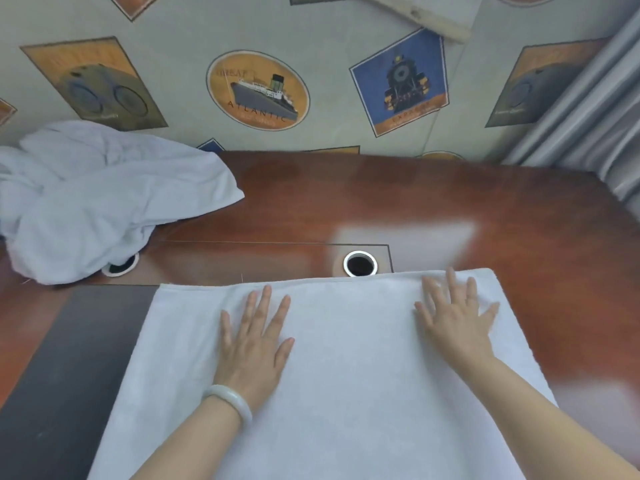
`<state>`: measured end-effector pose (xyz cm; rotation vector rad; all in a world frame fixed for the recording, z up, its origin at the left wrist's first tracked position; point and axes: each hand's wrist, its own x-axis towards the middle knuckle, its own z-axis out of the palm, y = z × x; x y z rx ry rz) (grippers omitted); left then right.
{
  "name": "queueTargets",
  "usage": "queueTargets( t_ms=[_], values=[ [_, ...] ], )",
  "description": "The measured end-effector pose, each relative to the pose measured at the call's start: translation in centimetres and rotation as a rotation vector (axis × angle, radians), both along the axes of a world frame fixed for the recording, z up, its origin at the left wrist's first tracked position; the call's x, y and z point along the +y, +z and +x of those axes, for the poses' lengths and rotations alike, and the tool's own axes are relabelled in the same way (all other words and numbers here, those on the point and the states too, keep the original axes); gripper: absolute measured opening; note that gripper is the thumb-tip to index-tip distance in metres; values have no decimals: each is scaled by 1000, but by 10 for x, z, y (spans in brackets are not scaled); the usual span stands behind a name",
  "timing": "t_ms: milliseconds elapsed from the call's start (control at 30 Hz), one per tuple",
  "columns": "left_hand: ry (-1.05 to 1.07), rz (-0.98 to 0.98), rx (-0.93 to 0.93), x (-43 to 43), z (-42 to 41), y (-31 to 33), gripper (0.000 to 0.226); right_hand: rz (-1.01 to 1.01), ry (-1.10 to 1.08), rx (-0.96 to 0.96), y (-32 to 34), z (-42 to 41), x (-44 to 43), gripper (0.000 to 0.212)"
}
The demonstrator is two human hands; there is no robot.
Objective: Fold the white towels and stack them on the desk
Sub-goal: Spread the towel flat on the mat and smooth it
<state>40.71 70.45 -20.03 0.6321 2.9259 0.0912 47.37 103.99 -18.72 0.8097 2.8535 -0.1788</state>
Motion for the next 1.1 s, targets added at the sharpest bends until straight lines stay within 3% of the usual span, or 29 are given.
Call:
queueTargets(
  t_ms=[133,333,467,533,567,633,667,767,900,1100],
  values=[
    [281,10,-29,-46,-33,-9,76,-1,-11,-40,-10,7,15,62],
    [228,1,-129,-73,-48,5,78,-31,-24,-98,-6,3,16,61],
    [228,33,-206,-73,-45,18,75,-67,-203,-243,22,-14,-2,62],
    [325,70,-156,-79,-33,24,68,64,-55,-110,26,-19,-40,56],
    [406,114,-112,-84,-24,26,69,101,103,46,21,-19,-67,52],
    [563,232,-60,-96,-5,32,70,61,440,264,12,-15,-132,47],
    [629,284,-48,-104,3,33,68,8,585,272,7,-14,-165,51],
    [844,407,-70,-130,11,40,58,-157,841,202,0,-27,-248,68],
    [970,622,-229,-157,18,46,12,-332,996,128,12,-69,-311,58],
    [1022,761,-299,-171,40,50,7,-169,902,-174,20,-127,-357,59]
  ],
)
